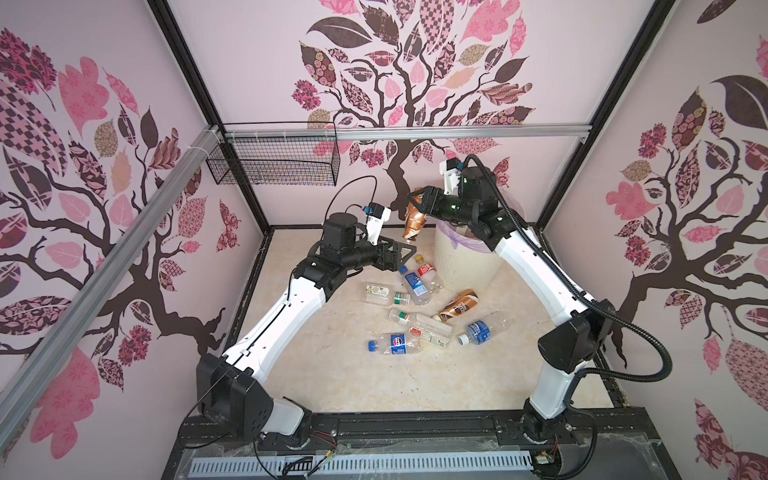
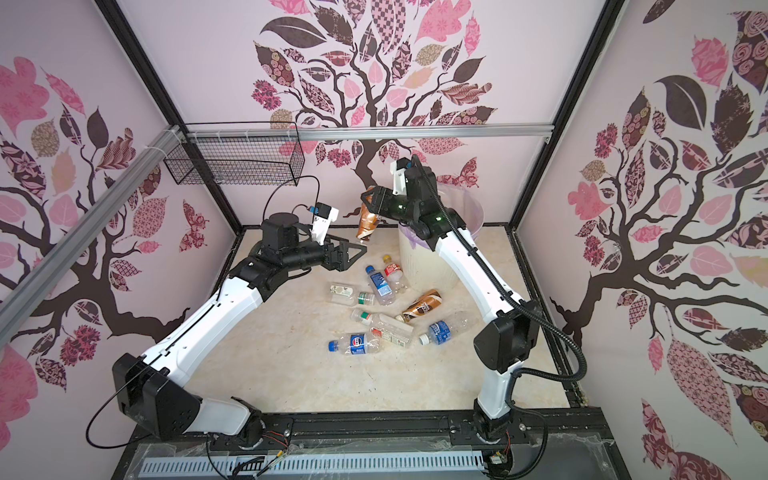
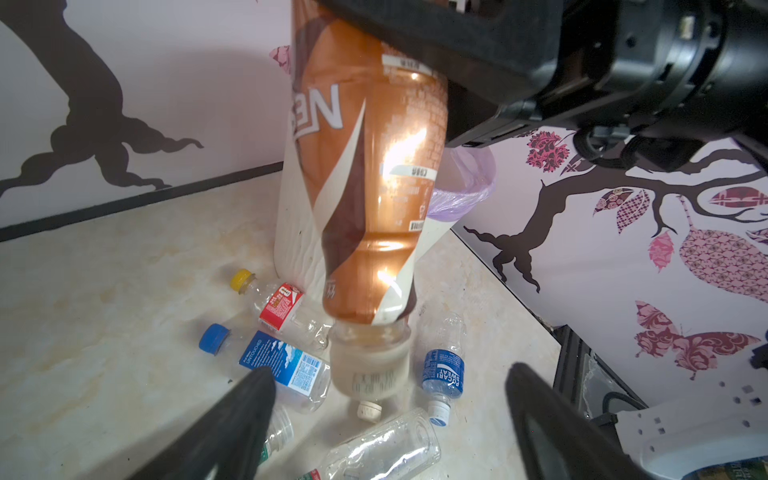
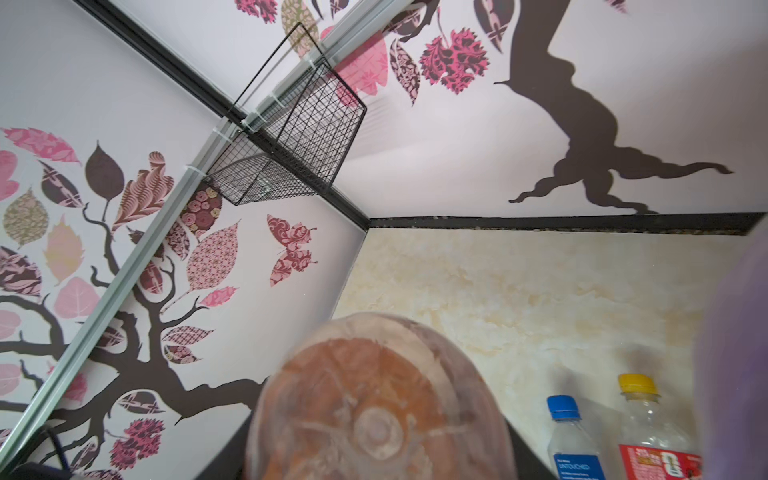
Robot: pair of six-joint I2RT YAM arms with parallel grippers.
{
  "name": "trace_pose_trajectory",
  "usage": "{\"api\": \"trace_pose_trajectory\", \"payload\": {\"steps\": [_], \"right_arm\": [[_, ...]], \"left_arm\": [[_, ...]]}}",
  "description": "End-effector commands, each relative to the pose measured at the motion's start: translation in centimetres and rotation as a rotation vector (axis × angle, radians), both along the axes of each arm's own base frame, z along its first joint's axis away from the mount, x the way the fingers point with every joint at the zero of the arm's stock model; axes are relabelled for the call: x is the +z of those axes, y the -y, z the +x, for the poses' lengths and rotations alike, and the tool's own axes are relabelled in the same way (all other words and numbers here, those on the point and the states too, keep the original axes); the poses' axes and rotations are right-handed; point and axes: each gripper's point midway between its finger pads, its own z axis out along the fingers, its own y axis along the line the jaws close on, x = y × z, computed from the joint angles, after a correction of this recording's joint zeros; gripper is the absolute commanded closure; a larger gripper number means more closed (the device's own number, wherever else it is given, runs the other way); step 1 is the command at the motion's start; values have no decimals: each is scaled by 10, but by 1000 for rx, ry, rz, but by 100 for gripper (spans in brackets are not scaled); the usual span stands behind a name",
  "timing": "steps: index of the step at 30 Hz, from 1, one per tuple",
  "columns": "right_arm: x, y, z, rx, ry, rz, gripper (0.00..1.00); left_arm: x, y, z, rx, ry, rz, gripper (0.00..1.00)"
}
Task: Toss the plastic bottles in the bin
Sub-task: 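Move the Nescafe bottle over the bin with the right gripper and release, then lower the left gripper onto the leaf-label clear bottle beside the bin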
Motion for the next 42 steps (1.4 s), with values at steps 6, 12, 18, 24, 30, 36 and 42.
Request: {"api": "trace_pose_trajectory", "payload": {"steps": [6, 12, 18, 24, 30, 36, 42], "right_arm": [[182, 149, -51, -469, 446, -166, 61], [194, 210, -58, -746, 536, -356, 59], [70, 199, 12, -697, 311, -538, 27], [76, 198, 20, -700, 333, -556, 1], [92, 194, 8, -660, 339, -521, 1], [86, 182, -14, -572, 313, -448, 0], [60, 163, -30, -498, 294, -444, 0]], "left_arm": [[12, -28, 2, 154, 41, 66, 2], [-15, -48, 20, 302, -19, 146, 2], [-69, -69, 40, 447, -207, 287, 2], [-110, -84, 41, 509, -360, 343, 2], [-136, -94, 48, 566, -486, 287, 2], [-178, -88, 48, 587, -683, 309, 2], [-209, -103, 38, 773, -934, 337, 2]]}}
